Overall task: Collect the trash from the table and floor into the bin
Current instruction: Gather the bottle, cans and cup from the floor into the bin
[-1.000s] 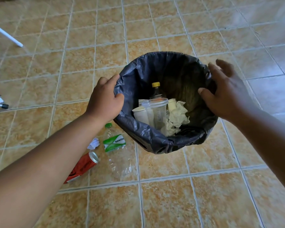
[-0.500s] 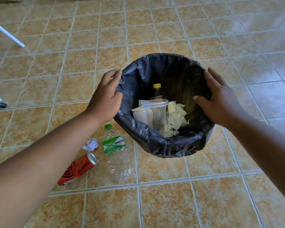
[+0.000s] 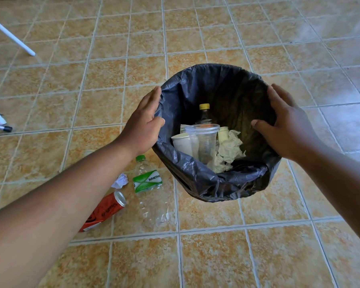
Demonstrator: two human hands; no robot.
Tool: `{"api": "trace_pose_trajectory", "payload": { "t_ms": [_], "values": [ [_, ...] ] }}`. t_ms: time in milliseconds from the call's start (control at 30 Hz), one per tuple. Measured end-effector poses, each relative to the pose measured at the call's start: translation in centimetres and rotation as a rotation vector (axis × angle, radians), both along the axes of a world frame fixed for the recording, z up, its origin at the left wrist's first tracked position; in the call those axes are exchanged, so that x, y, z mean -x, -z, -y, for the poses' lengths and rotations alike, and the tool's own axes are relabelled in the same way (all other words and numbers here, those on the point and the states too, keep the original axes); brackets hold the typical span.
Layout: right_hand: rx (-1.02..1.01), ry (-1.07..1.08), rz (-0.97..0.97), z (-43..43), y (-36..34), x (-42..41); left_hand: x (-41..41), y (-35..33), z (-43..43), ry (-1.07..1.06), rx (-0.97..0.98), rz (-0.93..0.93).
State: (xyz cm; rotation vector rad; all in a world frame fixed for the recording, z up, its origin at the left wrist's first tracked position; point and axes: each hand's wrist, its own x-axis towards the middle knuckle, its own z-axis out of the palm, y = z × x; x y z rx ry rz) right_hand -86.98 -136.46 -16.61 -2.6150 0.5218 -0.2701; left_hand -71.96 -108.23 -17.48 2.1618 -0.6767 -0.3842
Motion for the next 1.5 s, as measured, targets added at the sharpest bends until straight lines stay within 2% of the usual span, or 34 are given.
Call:
{"api": "trace_pose_trajectory", "payload": {
  "t_ms": [100, 167, 233, 300, 333, 433, 500, 600, 800, 867, 1067, 1167, 1233, 1300, 1367, 1433, 1500],
  "values": [
    [0.014, -0.007, -0.009, 0.0, -0.1, 0.0, -0.1, 0.1, -0.3, 0.01, 0.037, -0.031],
    [0.015, -0.005, -0.014, 0.1, 0.0, 0.1, 0.0, 0.0, -0.5, -0.001, 0.174, -0.097],
    [0.019, -0.017, -0.008, 0.1, 0.2, 0.1, -0.6, 0.7, -1.2, -0.118, 0.342, -0.18],
    [0.022, -0.023, -0.002, 0.2, 0.1, 0.1, -1.5, 2.3, -2.0, -0.31, 0.339, -0.247],
    [0.023, -0.022, -0.001, 0.3, 0.1, 0.1, -2.0, 3.4, -2.6, -0.363, 0.202, -0.234],
    [0.03, -0.02, -0.001, 0.3, 0.2, 0.1, -2.1, 8.0, -5.5, -0.31, -0.477, -0.091],
    [0.032, -0.018, -0.005, 0.3, 0.2, 0.1, -0.9, 10.8, -7.5, -0.227, -0.715, -0.13],
    [0.039, -0.021, -0.005, 0.3, 0.4, 0.1, 0.5, 12.7, -8.5, -0.164, -0.837, -0.138],
    [0.034, -0.01, -0.006, 0.3, 0.2, 0.1, 1.9, 13.5, -7.4, -0.088, -0.997, 0.009],
    [0.031, -0.008, -0.008, 0.2, 0.3, 0.1, 1.8, 13.9, -7.5, -0.112, -0.945, -0.012],
    [0.036, -0.008, -0.012, 0.2, 0.3, 0.1, -1.4, 13.0, -8.7, -0.362, -0.56, -0.216],
    [0.035, -0.007, -0.011, 0.2, 0.3, 0.1, -4.0, 10.8, -8.9, -0.504, -0.456, -0.201],
    [0.037, -0.004, -0.013, 0.1, 0.2, 0.1, -5.8, 8.3, -8.8, -0.648, -0.358, -0.105],
    [0.037, -0.008, -0.012, 0.0, 0.1, 0.1, -7.7, 5.3, -8.8, -0.777, -0.178, -0.006],
    [0.034, -0.012, -0.015, 0.0, 0.1, 0.2, -9.1, 2.2, -8.6, -0.873, 0.09, 0.021],
    [0.029, -0.007, -0.019, 0.0, 0.0, 0.2, -9.7, -0.6, -8.4, -0.919, 0.366, 0.008],
    [0.023, -0.006, -0.022, -0.1, 0.0, 0.2, -9.7, -2.8, -7.9, -0.911, 0.558, 0.041]
  ]
}}
